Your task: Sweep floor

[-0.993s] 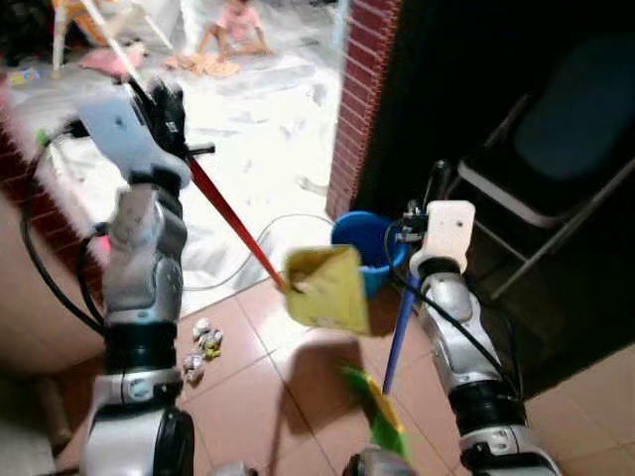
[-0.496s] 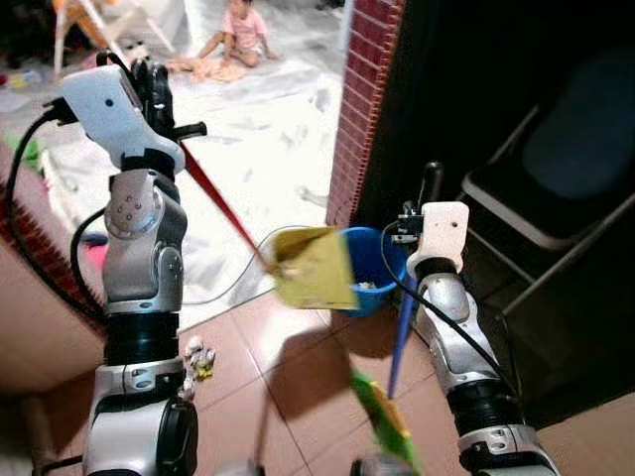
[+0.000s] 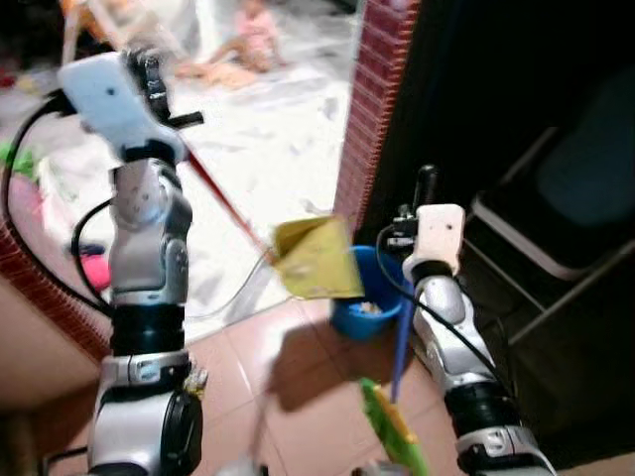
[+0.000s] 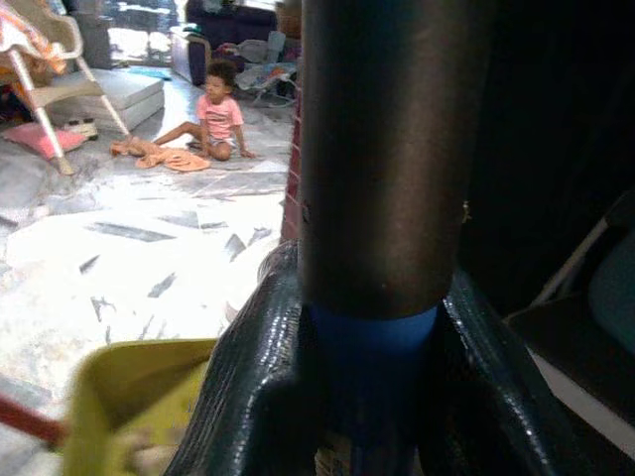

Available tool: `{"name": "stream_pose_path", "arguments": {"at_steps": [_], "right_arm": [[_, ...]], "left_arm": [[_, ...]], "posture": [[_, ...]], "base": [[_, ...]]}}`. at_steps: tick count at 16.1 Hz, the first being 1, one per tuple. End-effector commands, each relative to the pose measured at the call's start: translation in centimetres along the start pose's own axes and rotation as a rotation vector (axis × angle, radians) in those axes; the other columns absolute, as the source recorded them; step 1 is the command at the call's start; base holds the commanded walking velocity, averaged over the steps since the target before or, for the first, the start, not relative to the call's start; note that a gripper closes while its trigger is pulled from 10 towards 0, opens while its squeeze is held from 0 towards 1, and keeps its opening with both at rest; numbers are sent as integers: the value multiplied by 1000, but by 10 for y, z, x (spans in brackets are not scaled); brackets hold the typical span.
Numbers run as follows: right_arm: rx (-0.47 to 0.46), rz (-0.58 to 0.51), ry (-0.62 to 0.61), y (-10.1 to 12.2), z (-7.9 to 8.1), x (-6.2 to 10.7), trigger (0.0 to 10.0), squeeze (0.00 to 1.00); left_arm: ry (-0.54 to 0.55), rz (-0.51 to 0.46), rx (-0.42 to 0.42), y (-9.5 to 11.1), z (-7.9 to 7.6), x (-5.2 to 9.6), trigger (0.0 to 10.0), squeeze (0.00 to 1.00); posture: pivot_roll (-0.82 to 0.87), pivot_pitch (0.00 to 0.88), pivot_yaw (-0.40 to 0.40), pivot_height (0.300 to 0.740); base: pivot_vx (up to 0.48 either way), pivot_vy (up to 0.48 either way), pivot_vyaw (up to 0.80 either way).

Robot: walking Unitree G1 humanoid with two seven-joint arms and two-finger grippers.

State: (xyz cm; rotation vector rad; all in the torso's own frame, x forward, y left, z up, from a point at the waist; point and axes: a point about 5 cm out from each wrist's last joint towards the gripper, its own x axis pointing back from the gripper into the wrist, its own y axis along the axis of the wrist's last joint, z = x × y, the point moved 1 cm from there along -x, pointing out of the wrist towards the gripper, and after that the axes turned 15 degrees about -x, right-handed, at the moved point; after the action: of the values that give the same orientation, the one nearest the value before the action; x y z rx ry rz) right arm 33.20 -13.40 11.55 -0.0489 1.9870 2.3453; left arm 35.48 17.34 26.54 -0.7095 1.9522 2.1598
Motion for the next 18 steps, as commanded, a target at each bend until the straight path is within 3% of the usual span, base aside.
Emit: {"name": "stream_pose_path", "arguments": {"at_steps": [1,8,15,18], "right_arm": [[10,-16,-19,4,-8,-1,10000,0],[12,-14,-13,3,-6,-3,10000,0],[13,-17,-12,2,-3,0,10000,0],[9,-22,-19,2,-2,2,10000,0]], "left_arm": [[-8,-104,28,24,-9,-4,10000,0],[5,-103,34,21,-20,-1,10000,0],[29,-133,-25,22,-29,-1,10000,0],[-26,-182,-9,32,-51,0,10000,0]], "posture": [[-28,0,1,740],[-23,0,-3,740],[-31,8,7,740],[-42,13,27,740]], "base": [[439,0,0],[0,0,0],[0,0,0],[0,0,0]]}}
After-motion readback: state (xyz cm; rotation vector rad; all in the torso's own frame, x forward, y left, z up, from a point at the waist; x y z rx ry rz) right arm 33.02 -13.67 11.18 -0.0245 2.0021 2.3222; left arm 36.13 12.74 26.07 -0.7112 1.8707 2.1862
